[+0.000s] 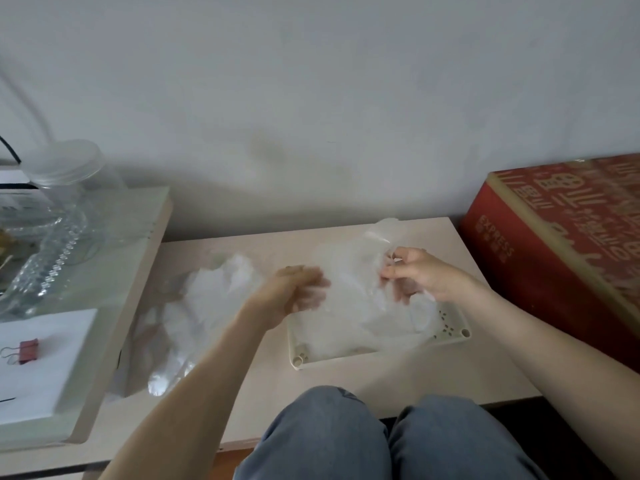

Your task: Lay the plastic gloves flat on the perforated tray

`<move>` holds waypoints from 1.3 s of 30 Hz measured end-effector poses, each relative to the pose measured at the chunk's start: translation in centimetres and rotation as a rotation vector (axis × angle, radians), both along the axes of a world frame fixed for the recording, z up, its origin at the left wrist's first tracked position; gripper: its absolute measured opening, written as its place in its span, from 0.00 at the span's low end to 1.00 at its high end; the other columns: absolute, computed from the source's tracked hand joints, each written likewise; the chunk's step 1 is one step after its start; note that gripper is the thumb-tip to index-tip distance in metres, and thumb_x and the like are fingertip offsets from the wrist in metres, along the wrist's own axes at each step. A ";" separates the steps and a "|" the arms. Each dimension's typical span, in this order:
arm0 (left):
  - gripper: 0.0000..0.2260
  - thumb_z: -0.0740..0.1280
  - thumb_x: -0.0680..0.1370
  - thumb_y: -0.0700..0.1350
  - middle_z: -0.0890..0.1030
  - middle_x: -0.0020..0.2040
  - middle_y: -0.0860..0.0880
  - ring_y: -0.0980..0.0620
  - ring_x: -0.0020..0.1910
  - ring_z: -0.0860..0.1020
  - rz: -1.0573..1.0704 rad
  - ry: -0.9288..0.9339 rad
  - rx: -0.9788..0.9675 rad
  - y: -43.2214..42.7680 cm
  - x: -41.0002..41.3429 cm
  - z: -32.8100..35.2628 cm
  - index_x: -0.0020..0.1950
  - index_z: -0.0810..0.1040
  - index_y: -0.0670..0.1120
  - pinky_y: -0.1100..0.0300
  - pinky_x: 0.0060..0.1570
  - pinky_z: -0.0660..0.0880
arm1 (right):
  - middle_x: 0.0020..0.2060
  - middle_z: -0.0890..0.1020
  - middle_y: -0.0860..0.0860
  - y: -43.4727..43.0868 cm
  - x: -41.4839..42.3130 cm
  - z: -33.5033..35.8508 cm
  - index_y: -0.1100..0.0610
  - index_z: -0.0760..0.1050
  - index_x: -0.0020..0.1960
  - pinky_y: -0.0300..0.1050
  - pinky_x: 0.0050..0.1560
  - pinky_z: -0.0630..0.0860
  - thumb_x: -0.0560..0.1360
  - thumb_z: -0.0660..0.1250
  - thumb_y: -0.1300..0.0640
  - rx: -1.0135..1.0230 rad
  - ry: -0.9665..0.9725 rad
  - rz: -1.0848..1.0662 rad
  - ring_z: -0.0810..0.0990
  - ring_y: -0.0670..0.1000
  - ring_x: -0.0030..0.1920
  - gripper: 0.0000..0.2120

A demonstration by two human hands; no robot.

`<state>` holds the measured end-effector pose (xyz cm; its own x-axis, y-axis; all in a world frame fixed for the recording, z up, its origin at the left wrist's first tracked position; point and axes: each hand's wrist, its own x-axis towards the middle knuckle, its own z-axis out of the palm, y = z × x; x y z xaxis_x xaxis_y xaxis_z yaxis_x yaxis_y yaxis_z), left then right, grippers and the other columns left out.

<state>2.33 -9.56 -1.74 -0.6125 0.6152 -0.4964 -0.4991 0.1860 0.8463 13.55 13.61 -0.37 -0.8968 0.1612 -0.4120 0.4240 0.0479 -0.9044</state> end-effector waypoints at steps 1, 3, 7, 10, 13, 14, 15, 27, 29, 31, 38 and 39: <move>0.04 0.64 0.80 0.41 0.84 0.38 0.49 0.55 0.29 0.80 -0.026 0.067 -0.054 0.3 0.3 -0.5 0.47 0.76 0.41 0.63 0.29 0.77 | 0.38 0.81 0.59 0.1 0.0 -0.6 0.60 0.67 0.46 0.41 0.23 0.70 0.77 0.64 0.66 0.033 -0.019 -0.001 0.77 0.55 0.25 0.06; 0.04 0.64 0.80 0.39 0.82 0.38 0.47 0.55 0.27 0.79 -0.060 0.173 -0.161 0.7 0.8 -1.4 0.45 0.75 0.40 0.64 0.27 0.76 | 0.39 0.81 0.60 0.2 0.0 -1.6 0.60 0.66 0.46 0.41 0.23 0.69 0.77 0.64 0.66 0.125 -0.049 -0.007 0.77 0.56 0.26 0.07; 0.03 0.66 0.76 0.38 0.82 0.35 0.46 0.54 0.26 0.78 -0.113 0.424 -0.397 0.8 1.1 -3.8 0.42 0.76 0.41 0.59 0.30 0.78 | 0.39 0.82 0.58 0.2 -0.5 -3.3 0.60 0.66 0.46 0.41 0.22 0.69 0.76 0.65 0.66 0.310 -0.071 -0.021 0.77 0.53 0.26 0.08; 0.09 0.70 0.73 0.42 0.82 0.38 0.46 0.50 0.33 0.80 -0.099 0.416 -0.452 1.0 1.2 -4.7 0.50 0.74 0.45 0.51 0.42 0.80 | 0.39 0.81 0.57 0.1 -0.9 -4.4 0.60 0.66 0.46 0.40 0.21 0.68 0.75 0.65 0.66 0.392 -0.068 -0.001 0.76 0.51 0.24 0.07; 0.20 0.72 0.73 0.50 0.82 0.45 0.45 0.47 0.42 0.81 -0.024 0.340 -0.456 1.7 0.8 -4.5 0.60 0.68 0.47 0.51 0.48 0.79 | 0.39 0.81 0.56 0.1 -1.3 -5.1 0.60 0.67 0.45 0.41 0.22 0.67 0.75 0.65 0.65 0.415 -0.069 0.028 0.77 0.51 0.24 0.06; 0.22 0.71 0.73 0.50 0.81 0.48 0.45 0.47 0.46 0.80 -0.020 0.384 -0.486 1.9 0.8 -4.5 0.62 0.67 0.46 0.52 0.50 0.78 | 0.39 0.81 0.56 0.0 -1.5 -5.2 0.59 0.68 0.44 0.41 0.22 0.67 0.75 0.66 0.65 0.423 -0.073 0.037 0.77 0.51 0.24 0.07; 0.24 0.70 0.74 0.49 0.79 0.53 0.44 0.46 0.50 0.79 -0.031 0.467 -0.545 2.1 0.9 -4.4 0.65 0.65 0.44 0.53 0.52 0.76 | 0.38 0.81 0.55 0.0 -1.6 -5.2 0.59 0.67 0.43 0.42 0.22 0.67 0.75 0.66 0.65 0.429 -0.076 0.043 0.77 0.51 0.24 0.07; 0.30 0.53 0.81 0.59 0.42 0.79 0.47 0.48 0.78 0.40 -0.867 1.575 -0.674 3.2 2.4 -8.1 0.79 0.47 0.50 0.48 0.75 0.38 | 0.37 0.81 0.54 -0.2 -1.9 -5.9 0.56 0.68 0.41 0.40 0.24 0.68 0.75 0.67 0.63 0.421 -0.051 0.024 0.73 0.47 0.24 0.09; 0.32 0.51 0.81 0.61 0.37 0.78 0.48 0.49 0.77 0.36 -0.904 1.519 -0.756 3.0 2.3 -8.5 0.78 0.39 0.52 0.49 0.73 0.34 | 0.38 0.83 0.57 -0.1 -1.9 -5.7 0.58 0.70 0.42 0.39 0.23 0.68 0.75 0.68 0.62 0.345 -0.019 -0.009 0.73 0.49 0.25 0.07; 0.33 0.49 0.81 0.63 0.36 0.78 0.48 0.50 0.77 0.36 -0.871 1.481 -0.789 2.9 2.3 -9.0 0.77 0.35 0.52 0.49 0.74 0.35 | 0.38 0.82 0.59 0.2 -1.8 -5.5 0.59 0.70 0.43 0.39 0.23 0.67 0.75 0.67 0.62 0.312 -0.014 -0.041 0.72 0.49 0.24 0.06; 0.28 0.44 0.82 0.61 0.40 0.79 0.47 0.46 0.78 0.44 -0.721 1.393 -0.882 3.0 2.6 -8.6 0.78 0.39 0.54 0.48 0.75 0.43 | 0.35 0.79 0.52 0.8 -1.5 -5.0 0.59 0.70 0.44 0.36 0.20 0.62 0.76 0.66 0.59 0.430 -0.008 -0.190 0.68 0.47 0.21 0.05; 0.26 0.43 0.82 0.59 0.40 0.79 0.48 0.46 0.78 0.45 -0.719 1.402 -0.878 3.0 2.6 -8.4 0.79 0.41 0.54 0.48 0.75 0.44 | 0.36 0.79 0.52 1.0 -1.4 -4.9 0.59 0.71 0.45 0.35 0.20 0.62 0.76 0.66 0.60 0.438 -0.014 -0.188 0.67 0.47 0.22 0.04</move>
